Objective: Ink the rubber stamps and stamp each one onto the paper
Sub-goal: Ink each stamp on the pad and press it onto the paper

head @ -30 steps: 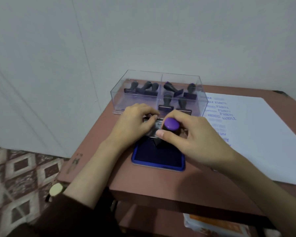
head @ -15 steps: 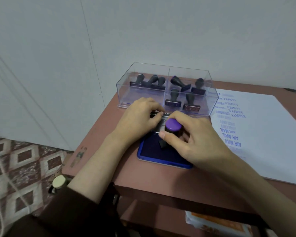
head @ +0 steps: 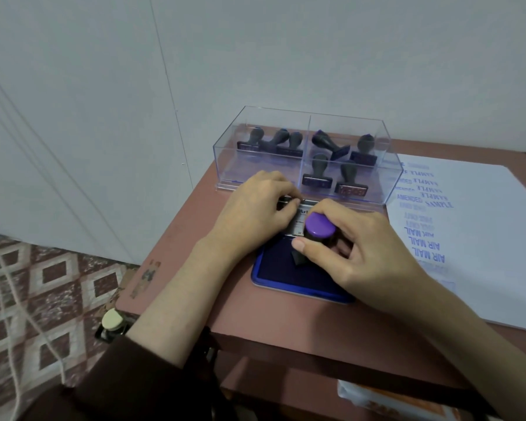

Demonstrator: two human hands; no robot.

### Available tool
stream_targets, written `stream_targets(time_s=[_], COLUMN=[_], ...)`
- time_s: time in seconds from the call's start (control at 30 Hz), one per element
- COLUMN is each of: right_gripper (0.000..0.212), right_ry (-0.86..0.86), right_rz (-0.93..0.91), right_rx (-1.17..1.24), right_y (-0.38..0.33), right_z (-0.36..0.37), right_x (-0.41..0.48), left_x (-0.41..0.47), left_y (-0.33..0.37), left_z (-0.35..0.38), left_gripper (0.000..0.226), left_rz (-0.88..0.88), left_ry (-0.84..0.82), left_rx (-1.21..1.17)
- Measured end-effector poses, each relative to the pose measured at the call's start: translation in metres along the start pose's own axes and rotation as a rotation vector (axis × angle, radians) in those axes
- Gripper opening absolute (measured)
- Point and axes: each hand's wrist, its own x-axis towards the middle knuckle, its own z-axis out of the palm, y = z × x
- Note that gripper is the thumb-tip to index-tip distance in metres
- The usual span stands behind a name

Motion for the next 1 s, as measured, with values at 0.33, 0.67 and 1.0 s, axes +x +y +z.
stream_targets(time_s=[0.33,0.67,1.0], right_gripper=[0.019,0.016,0.018], right_ry=[0.006,0.017,0.093], right_rz=[-0.006,-0.013,0.136], right_rx=[-0.004,0.005,0.097], right_y=[0.002,0.004,0.01], right_z=[0.001,0.001,-0.001], right_x=[-0.001,-0.002,-0.001], left_x=[-0.001,-0.002,-0.002], left_y=[0.0,0.0,-0.001], left_z=[0.001,0.0,0.001], left_gripper=[0.017,0.016,0.018], left_rz=[-0.003,-0.008,-0.024], left_ry=[0.005,0.002,-0.021], left_rx=[0.002,-0.007,0.006])
